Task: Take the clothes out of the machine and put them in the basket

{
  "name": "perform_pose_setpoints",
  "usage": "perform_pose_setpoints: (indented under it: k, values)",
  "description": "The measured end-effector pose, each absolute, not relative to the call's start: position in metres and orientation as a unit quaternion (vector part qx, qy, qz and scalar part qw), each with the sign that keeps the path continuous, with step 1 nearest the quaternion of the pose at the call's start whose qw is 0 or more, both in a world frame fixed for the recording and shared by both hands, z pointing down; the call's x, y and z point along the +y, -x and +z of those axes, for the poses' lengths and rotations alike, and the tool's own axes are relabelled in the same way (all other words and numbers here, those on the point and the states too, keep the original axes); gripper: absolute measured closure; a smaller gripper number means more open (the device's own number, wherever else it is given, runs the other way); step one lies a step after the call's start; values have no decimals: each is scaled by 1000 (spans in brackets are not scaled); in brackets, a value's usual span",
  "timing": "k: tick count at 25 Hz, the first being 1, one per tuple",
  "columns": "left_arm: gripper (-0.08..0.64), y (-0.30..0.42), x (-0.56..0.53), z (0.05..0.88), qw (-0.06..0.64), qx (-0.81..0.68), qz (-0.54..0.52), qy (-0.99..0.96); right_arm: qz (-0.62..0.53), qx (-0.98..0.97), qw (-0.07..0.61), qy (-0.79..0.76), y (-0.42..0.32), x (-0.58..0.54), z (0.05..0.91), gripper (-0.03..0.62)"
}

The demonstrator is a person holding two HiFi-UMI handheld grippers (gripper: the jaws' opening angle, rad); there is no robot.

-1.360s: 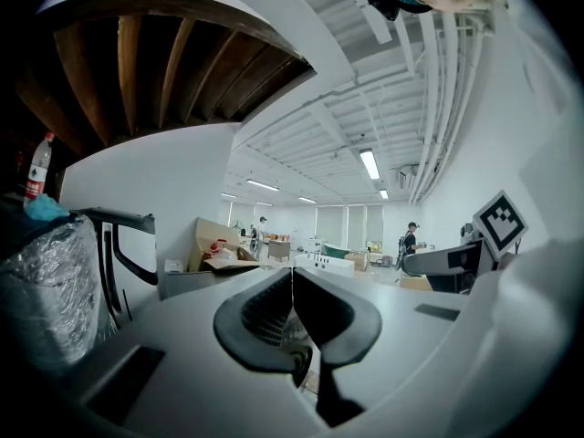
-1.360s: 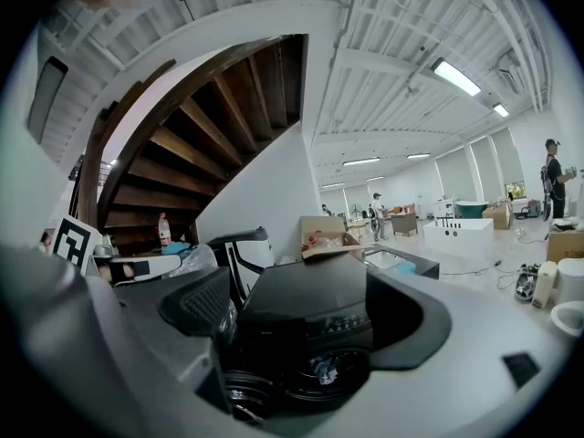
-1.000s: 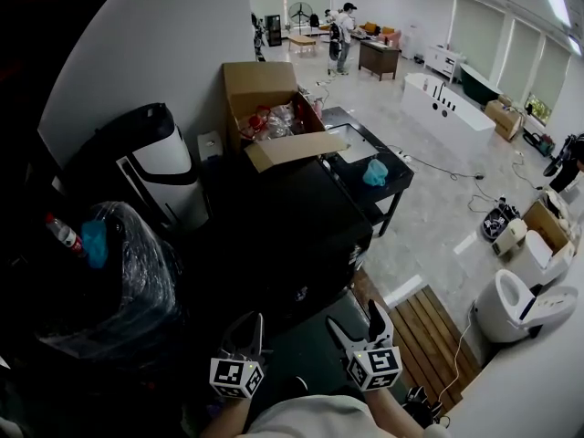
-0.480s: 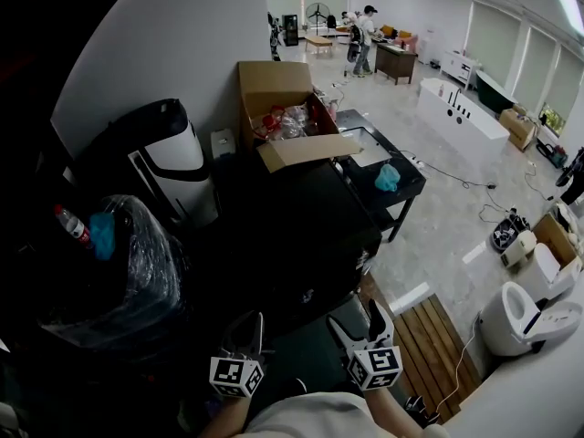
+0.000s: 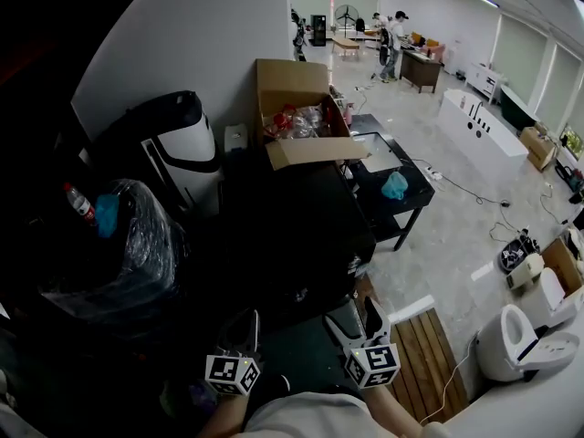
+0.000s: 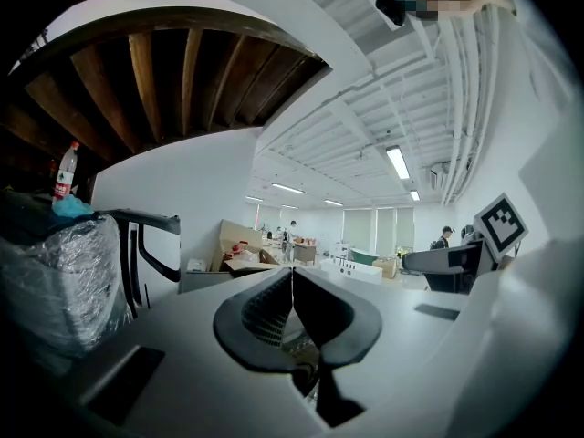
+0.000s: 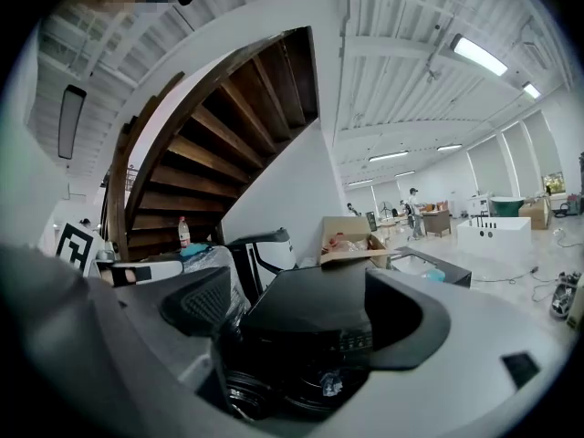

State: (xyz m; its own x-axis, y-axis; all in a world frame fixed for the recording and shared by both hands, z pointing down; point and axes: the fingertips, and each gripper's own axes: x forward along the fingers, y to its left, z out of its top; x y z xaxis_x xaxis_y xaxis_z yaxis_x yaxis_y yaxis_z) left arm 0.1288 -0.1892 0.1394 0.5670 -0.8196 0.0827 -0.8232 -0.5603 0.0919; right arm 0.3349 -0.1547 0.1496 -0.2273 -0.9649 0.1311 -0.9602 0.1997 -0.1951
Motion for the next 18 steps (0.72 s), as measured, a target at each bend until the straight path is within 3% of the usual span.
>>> perform_pose_setpoints:
  k: [10, 18]
  values:
    - [540, -192, -140, 127, 43, -510, 6, -859, -115, 816, -6, 566, -392, -131, 150, 130]
    - [540, -194, -124, 124, 39, -537, 16, -842, -117, 826, 1, 551, -406, -125, 148, 132]
